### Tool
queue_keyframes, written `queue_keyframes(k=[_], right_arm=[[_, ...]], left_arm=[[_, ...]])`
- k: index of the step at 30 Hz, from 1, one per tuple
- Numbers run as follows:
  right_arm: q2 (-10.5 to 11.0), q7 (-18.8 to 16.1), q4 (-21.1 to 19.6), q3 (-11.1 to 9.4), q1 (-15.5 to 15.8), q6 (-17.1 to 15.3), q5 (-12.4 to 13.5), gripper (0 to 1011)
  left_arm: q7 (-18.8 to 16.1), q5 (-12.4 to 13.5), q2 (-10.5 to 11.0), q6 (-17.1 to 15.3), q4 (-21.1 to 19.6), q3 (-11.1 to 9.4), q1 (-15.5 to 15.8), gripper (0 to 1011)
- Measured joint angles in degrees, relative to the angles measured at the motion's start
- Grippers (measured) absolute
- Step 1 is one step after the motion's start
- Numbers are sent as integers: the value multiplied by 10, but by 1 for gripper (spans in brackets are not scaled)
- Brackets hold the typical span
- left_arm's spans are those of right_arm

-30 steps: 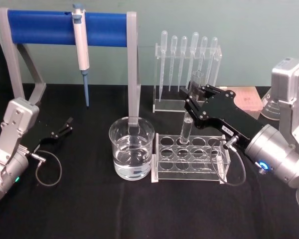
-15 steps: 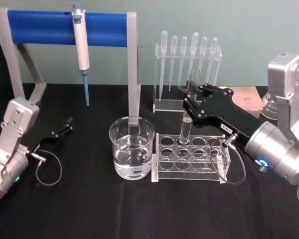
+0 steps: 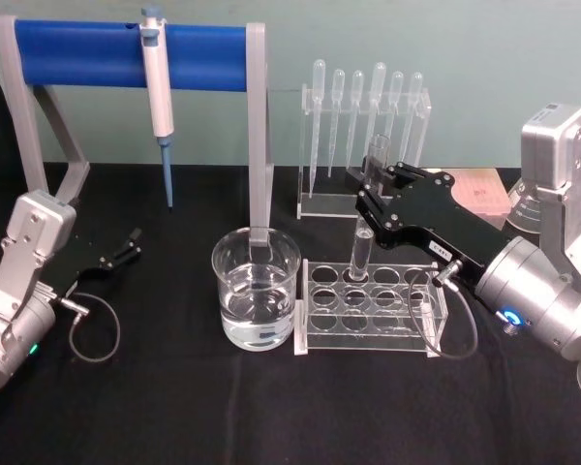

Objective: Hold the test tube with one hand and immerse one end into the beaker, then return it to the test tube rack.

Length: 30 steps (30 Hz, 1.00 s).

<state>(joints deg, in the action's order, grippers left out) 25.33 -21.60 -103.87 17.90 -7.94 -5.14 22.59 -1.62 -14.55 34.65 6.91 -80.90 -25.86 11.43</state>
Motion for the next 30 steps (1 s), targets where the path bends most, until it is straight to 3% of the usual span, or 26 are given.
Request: queue_keyframes(k=[30], right_arm=[[0, 0, 0, 0, 0, 1, 0, 225]], left_arm=[[0, 0, 0, 0, 0, 0, 0, 1000]])
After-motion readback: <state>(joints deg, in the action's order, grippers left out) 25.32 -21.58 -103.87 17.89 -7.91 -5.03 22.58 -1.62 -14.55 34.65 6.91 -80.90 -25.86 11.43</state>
